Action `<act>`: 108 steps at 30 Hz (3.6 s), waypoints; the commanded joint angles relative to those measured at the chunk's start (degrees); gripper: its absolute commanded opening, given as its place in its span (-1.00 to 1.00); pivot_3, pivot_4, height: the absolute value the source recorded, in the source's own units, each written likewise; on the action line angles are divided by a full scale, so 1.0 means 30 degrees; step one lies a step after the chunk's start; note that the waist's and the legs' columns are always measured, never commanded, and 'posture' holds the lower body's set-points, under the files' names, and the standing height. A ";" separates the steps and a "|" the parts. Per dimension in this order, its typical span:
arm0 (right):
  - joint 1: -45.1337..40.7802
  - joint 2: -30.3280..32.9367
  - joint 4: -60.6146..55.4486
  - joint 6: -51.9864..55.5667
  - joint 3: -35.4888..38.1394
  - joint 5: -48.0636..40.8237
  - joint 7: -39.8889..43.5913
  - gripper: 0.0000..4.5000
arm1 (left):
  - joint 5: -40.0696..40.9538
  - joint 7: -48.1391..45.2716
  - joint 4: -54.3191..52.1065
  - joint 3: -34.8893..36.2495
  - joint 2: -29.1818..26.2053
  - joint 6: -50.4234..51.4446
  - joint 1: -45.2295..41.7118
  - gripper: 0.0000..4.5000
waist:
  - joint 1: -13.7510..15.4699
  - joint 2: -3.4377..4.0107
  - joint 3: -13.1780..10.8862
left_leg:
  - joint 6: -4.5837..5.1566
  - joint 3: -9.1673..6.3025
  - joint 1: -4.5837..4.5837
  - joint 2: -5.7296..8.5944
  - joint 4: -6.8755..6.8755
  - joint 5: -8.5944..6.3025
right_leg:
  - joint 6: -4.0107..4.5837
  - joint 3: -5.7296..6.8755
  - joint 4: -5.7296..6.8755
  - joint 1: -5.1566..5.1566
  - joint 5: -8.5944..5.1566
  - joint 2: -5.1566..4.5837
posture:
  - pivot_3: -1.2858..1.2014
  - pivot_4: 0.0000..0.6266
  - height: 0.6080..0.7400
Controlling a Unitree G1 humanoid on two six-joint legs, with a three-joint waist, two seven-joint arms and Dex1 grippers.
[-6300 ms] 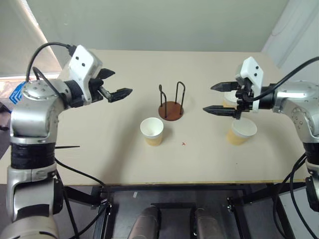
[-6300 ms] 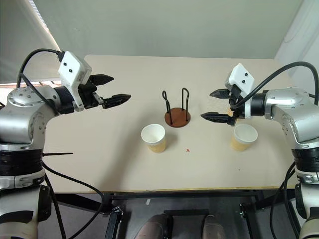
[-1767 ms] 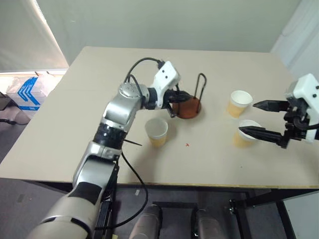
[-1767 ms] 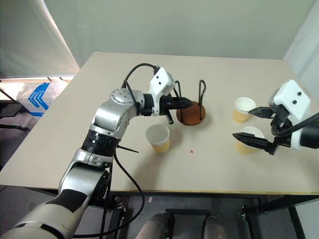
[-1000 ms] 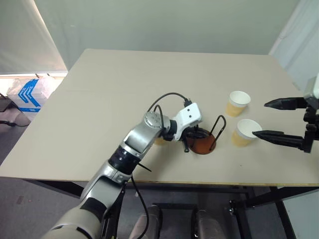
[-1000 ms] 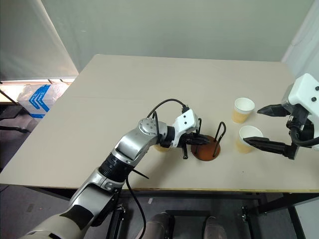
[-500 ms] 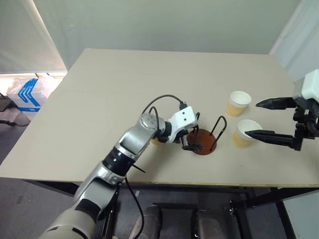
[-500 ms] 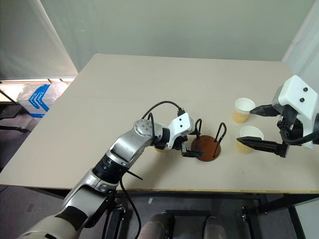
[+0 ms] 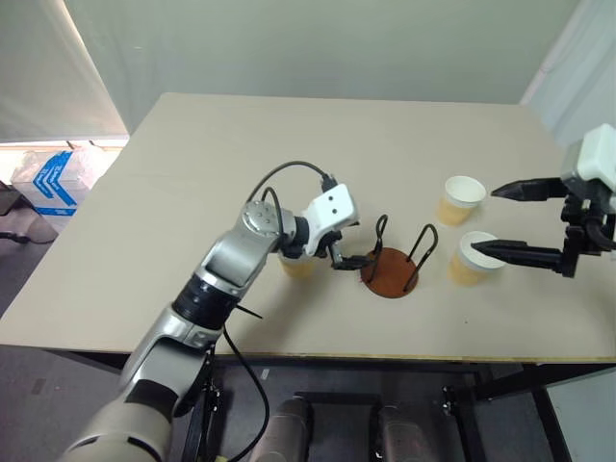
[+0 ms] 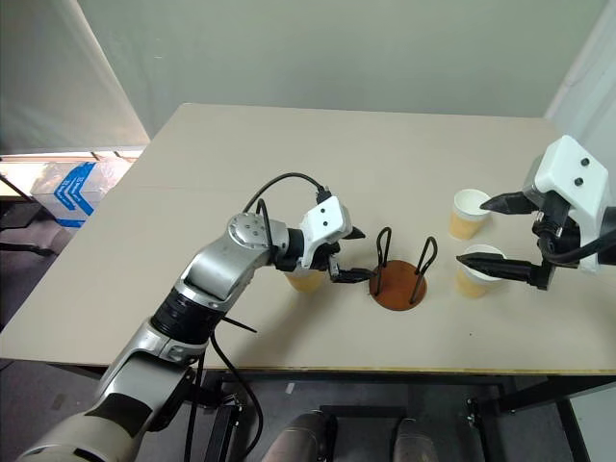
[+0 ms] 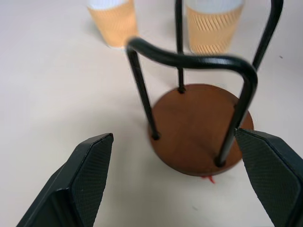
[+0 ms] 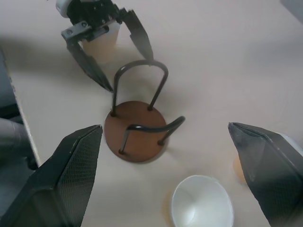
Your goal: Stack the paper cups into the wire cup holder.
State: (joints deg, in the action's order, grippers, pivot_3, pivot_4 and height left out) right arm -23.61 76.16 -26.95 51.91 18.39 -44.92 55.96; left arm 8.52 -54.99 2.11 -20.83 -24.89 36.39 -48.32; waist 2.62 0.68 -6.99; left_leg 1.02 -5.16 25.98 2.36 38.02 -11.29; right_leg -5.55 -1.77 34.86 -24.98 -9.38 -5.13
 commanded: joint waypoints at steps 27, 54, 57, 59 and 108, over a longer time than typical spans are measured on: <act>-1.3933 -0.8867 1.8740 -1.1915 -1.3739 1.6297 0.2970 1.00 | 0.6512 0.0253 -0.4810 0.6827 -0.3619 0.2632 0.0010 0.99 | -0.0513 0.0031 -0.0018 | 0.0075 -0.0069 -0.0047 -0.0043 -0.0041 -0.0003 | 0.0326 0.0058 0.0012 -0.0047 0.0174 0.0007 | 0.03 -0.52 1.00; -1.6490 -1.2284 2.9638 -1.7632 -1.3719 2.0879 0.2364 -0.03 | 0.6244 0.0910 -0.5017 0.6927 -0.4874 0.1558 0.1381 1.00 | -0.0411 0.0050 -0.0030 | -0.0237 -0.0093 -0.0027 -0.0084 -0.0322 -0.0050 | 0.0560 0.0114 0.0045 -0.0206 0.0156 0.0006 | 0.03 -0.52 1.00; -1.6210 -1.2176 2.9016 -1.7385 -1.3327 2.0475 0.3159 -0.47 | 0.6118 0.0639 -0.4677 0.6839 -0.5071 0.1177 0.1464 1.00 | -0.0416 0.0050 -0.0030 | -0.0240 -0.0092 -0.0028 -0.0084 -0.0320 -0.0050 | 0.0569 0.0114 0.0048 -0.0205 0.0157 0.0005 | 0.03 -0.52 1.00; -1.5894 -1.1873 2.7890 -1.6848 -1.2785 1.9911 0.4200 -0.79 | 0.5980 0.0480 -0.4448 0.6754 -0.5206 0.0919 0.1535 1.00 | -0.0418 0.0050 -0.0030 | -0.0244 -0.0093 -0.0028 -0.0085 -0.0320 -0.0047 | 0.0573 0.0118 0.0050 -0.0205 0.0156 0.0006 | 0.03 -0.52 1.00; -1.1098 -0.8181 0.5918 -0.6961 -1.2857 1.3776 0.9450 -0.39 | 0.4967 -0.2335 -0.3568 0.5954 -0.7401 -0.0190 0.2126 1.00 | -0.0656 0.0046 -0.0032 | -0.0157 -0.0164 -0.0022 -0.0097 -0.0356 0.0227 | 0.0674 0.0139 0.0064 -0.0216 0.0128 0.0057 | 0.03 -0.52 1.00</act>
State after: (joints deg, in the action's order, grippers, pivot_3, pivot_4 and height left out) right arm -56.86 51.65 -8.08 31.08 -20.80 -4.12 85.28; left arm 24.08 -62.12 -6.71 -3.37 -46.11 36.66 -41.40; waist 0.66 0.82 -7.09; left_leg 0.55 -5.65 25.90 2.07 36.96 -10.61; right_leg -3.53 -1.35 35.06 -25.63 -9.00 -4.96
